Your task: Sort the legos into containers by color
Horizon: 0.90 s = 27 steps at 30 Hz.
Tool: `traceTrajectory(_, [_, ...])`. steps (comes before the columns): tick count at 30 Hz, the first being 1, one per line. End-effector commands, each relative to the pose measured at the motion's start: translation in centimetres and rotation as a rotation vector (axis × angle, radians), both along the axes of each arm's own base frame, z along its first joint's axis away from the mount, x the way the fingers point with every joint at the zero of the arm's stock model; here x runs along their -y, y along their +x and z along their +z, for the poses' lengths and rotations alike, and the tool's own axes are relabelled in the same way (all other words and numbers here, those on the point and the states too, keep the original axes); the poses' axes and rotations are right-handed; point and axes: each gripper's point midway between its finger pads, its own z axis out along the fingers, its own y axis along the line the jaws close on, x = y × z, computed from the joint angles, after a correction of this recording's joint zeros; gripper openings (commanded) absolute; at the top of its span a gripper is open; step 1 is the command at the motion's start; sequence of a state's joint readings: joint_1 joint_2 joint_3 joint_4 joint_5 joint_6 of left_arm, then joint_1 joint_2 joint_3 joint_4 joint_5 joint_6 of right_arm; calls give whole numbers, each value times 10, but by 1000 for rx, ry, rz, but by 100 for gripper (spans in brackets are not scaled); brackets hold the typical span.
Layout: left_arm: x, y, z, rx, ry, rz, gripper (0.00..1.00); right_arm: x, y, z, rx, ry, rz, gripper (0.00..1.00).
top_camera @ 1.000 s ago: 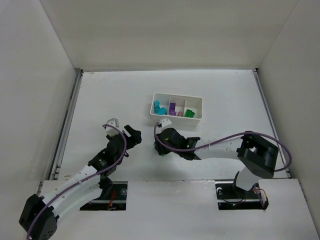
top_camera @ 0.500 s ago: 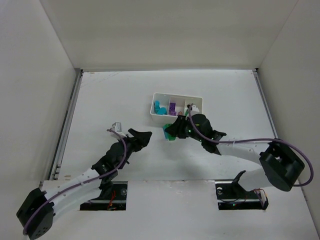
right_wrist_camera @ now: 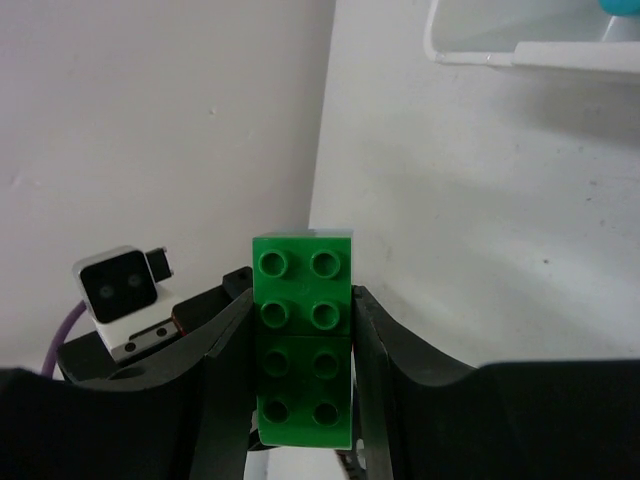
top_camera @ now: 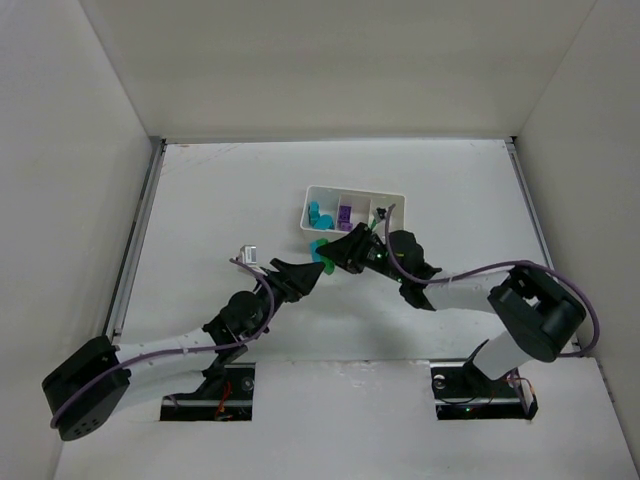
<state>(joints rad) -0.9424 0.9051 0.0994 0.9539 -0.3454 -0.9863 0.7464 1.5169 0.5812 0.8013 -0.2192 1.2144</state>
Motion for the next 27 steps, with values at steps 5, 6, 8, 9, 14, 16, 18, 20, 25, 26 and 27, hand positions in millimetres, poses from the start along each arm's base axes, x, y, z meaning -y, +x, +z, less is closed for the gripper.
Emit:
traceTrajectory(5, [2,2,37,87,-117,14,67,-13,-1,42,-17,268,46,32])
traceTrajectory(6, [2,2,39,91,-124,12,66,-14,-2,43,-29,298,52,32])
traceTrajectory(8, [3,1,43,100,-133,9,64,-15,-2,47,-45,343,57,32])
traceTrajectory(9, [3,1,43,101,-132,10,62,-16,-2,49,-55,366,61,32])
traceTrajectory(14, [2,4,41,98,-124,19,60,-16,-2,58,-72,439,76,32])
traceTrajectory(16, [1,6,39,96,-119,26,59,-16,-3,59,-75,445,74,32])
traceTrajectory(18, [1,8,36,88,-108,29,60,-15,-4,61,-68,449,76,32])
traceTrajectory(20, [0,8,35,85,-104,32,61,-12,-6,62,-59,452,72,32])
traceTrajectory(25, [-2,9,33,80,-97,34,72,-7,-3,58,-40,425,54,33])
traceTrajectory(26, [-1,10,34,78,-93,34,73,-8,-3,56,-35,419,54,33])
traceTrajectory(27, [0,10,33,74,-84,31,74,-8,-2,54,-30,409,49,33])
